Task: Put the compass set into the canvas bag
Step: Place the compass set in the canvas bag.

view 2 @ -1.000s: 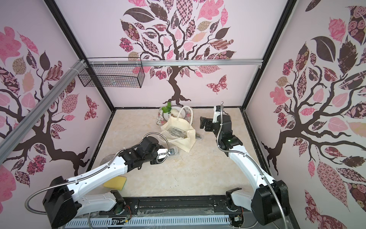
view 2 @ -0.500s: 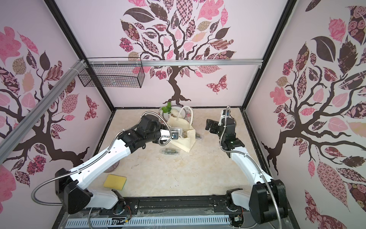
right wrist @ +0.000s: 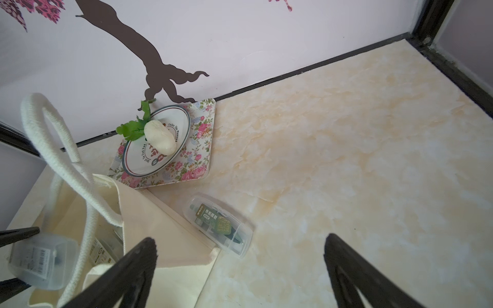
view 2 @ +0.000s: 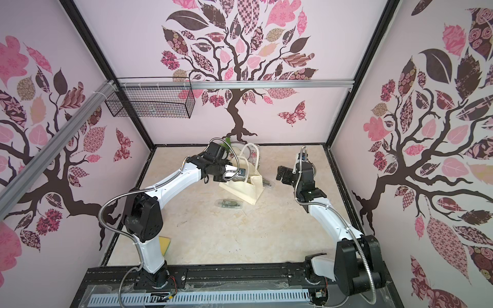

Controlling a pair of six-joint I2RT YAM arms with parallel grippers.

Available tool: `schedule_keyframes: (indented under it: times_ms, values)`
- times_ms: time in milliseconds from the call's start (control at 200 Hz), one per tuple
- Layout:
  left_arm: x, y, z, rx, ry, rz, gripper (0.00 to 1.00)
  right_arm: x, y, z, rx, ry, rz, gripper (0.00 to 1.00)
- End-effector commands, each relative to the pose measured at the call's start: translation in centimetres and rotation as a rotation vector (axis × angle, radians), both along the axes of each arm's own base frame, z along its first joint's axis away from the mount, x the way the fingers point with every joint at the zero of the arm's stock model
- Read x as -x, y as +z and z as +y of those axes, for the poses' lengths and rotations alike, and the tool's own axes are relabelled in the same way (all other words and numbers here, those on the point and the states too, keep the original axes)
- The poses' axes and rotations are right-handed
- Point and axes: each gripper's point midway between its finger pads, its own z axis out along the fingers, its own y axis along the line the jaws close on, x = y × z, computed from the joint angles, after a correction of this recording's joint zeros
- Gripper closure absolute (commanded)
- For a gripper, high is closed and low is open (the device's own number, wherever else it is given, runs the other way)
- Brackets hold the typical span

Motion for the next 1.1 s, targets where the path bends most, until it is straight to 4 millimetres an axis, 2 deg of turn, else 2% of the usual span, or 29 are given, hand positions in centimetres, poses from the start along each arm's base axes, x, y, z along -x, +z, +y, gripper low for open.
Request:
schedule_keyframes:
  times_ms: [0,135,260,460,615,825,905,980,1095]
  values:
    - [-0.2,-0.7,-0.6,-0.003,-0.040,0.033,0.62,-0.8,-0.7,-0.6,0.036,-0.025,0.022,0.00]
    - [-0.5,-2.4,-0.9,-0.019,-0.055,0.060,0.62,-1.2,-2.0,-0.7,0.049,-0.027,0.064,0.00]
    - [-1.0,-3.0,-0.9,-0.040,-0.051,0.064,0.62,-1.4,-2.9,-0.4,0.043,-0.015,0.082,0.00]
    - [-2.1,-0.7,-1.0,-0.011,-0.029,-0.018,0.62,-1.7,-3.4,-0.1,0.047,-0.002,0.090,0.00]
    - [-2.8,1.0,-0.4,-0.036,-0.005,-0.072,0.62,-1.7,-3.8,0.0,0.041,0.005,0.100,0.00]
    - [-4.6,1.6,3.4,-0.276,0.093,-0.185,0.62,-1.8,-4.2,0.4,0.027,0.022,0.106,0.00]
    - [-4.7,2.2,4.0,-0.325,0.107,-0.212,0.62,-1.8,-4.3,0.6,0.019,0.026,0.104,0.00]
    - [-4.6,2.7,3.6,-0.340,0.091,-0.238,0.62,-1.9,-4.3,0.7,0.010,0.030,0.105,0.00]
    - [-4.1,2.1,1.6,-0.370,0.028,-0.271,0.61,-1.9,-4.6,0.9,-0.003,0.035,0.109,0.00]
